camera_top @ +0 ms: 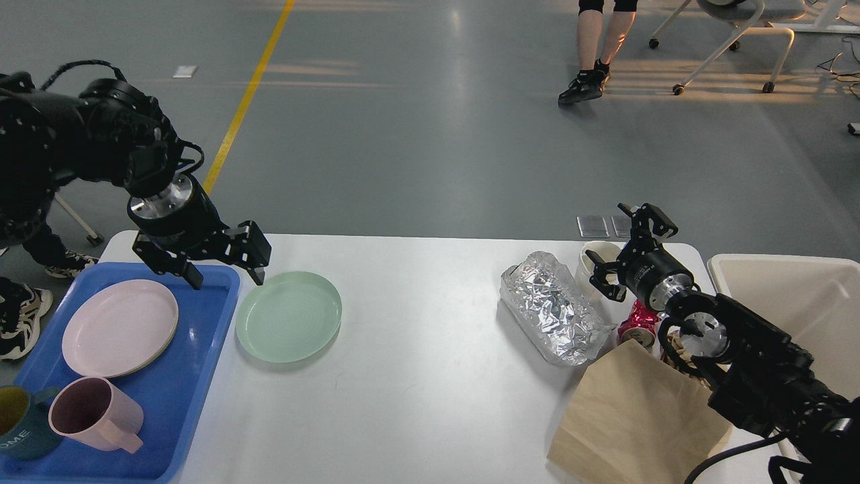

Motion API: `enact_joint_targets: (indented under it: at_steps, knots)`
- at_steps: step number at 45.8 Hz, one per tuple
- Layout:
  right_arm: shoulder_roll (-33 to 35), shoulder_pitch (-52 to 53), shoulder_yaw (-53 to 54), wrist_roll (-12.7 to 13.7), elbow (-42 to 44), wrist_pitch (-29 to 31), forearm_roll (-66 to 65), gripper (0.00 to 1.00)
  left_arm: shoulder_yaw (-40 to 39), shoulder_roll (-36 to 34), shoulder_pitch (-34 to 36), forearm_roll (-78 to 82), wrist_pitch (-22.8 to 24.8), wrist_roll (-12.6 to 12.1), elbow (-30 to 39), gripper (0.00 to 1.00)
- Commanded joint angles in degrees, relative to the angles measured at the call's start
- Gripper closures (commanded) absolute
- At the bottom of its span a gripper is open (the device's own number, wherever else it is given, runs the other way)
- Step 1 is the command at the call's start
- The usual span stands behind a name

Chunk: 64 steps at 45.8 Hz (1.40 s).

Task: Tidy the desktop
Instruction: 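Reach the left gripper to the pale green plate and grasp its rim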

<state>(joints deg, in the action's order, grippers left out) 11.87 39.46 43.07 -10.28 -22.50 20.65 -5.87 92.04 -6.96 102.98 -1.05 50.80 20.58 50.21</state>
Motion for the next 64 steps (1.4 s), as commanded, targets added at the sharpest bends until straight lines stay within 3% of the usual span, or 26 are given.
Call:
enact_joint_targets:
  at_steps: [1, 4, 14, 19, 32, 37, 48, 64]
  knots:
    - [0.0, 0.0, 0.0, 0.0, 0.0, 0.0, 0.0, 0.00, -4.8, 0.8, -4.7, -0.1, -5.8, -1.5, -0.6, 0.11]
    - [0.0, 0.0, 0.0, 0.0, 0.0, 0.0, 0.0, 0.00, -6.3, 1.6, -7.4, -0.6, -8.5, -5.0, -1.0, 0.12]
    - [0.0, 0.0, 0.0, 0.0, 0.0, 0.0, 0.0, 0.00, -13.2, 2.3, -16.1, -8.7, -17.2, -23.1, -3.9, 0.16]
    - [0.0, 0.0, 0.0, 0.0, 0.0, 0.0, 0.0, 0.00, -15.8, 1.9, -19.0, -11.6, -18.1, -28.3, -5.7, 0.16]
    - [0.0, 0.0, 0.0, 0.0, 0.0, 0.0, 0.0, 0.00, -20.8, 0.8, -25.1, -12.0, -24.9, -29.2, -9.3, 0.17]
    - [0.0, 0.0, 0.0, 0.0, 0.0, 0.0, 0.0, 0.00, -21.6, 0.5, -27.3, -12.0, -27.0, -30.6, -11.7, 0.17]
    - [0.0, 0.0, 0.0, 0.0, 0.0, 0.0, 0.0, 0.00, -25.9, 0.5, -29.7, -12.0, -27.3, -34.8, -14.8, 0.17]
    - [0.0, 0.0, 0.0, 0.0, -0.1, 0.0, 0.0, 0.00, -29.3, 0.4, -33.6, -12.0, -27.3, -35.1, -18.6, 0.17]
